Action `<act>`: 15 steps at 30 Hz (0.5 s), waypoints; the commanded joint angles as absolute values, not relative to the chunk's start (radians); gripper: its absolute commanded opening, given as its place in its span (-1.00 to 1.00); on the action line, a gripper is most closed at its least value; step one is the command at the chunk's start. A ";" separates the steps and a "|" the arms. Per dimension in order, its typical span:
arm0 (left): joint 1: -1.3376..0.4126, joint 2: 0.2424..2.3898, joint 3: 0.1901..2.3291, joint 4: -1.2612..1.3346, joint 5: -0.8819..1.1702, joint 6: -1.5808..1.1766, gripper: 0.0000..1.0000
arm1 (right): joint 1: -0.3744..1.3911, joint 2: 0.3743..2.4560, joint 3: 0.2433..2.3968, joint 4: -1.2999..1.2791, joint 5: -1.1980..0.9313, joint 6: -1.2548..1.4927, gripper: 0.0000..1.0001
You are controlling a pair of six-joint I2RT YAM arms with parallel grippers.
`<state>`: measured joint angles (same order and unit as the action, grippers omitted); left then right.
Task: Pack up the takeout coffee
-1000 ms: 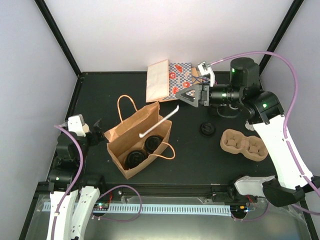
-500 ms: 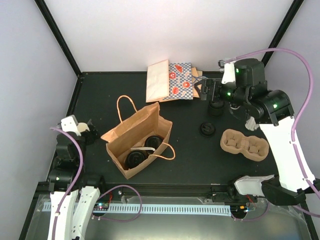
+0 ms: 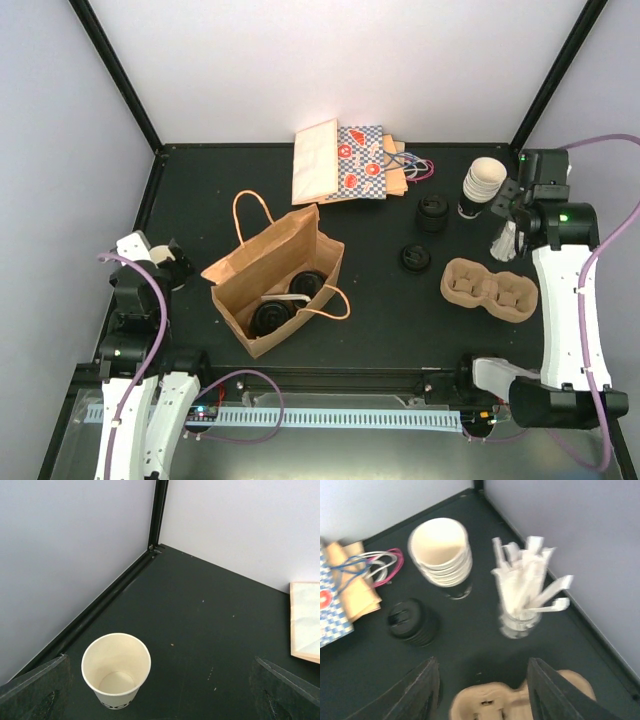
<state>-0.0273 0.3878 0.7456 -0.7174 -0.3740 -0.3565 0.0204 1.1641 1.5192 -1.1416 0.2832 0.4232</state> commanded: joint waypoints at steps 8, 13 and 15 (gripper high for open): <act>-0.021 0.401 0.735 -0.691 -0.328 -0.362 0.97 | -0.141 1.211 1.426 -1.049 0.545 0.442 -0.29; -0.025 0.408 0.729 -0.680 -0.311 -0.360 0.98 | -0.202 1.275 1.390 -1.021 0.487 0.422 -0.29; -0.028 0.414 0.728 -0.678 -0.309 -0.360 0.97 | -0.215 1.301 1.389 -1.022 0.479 0.423 -0.29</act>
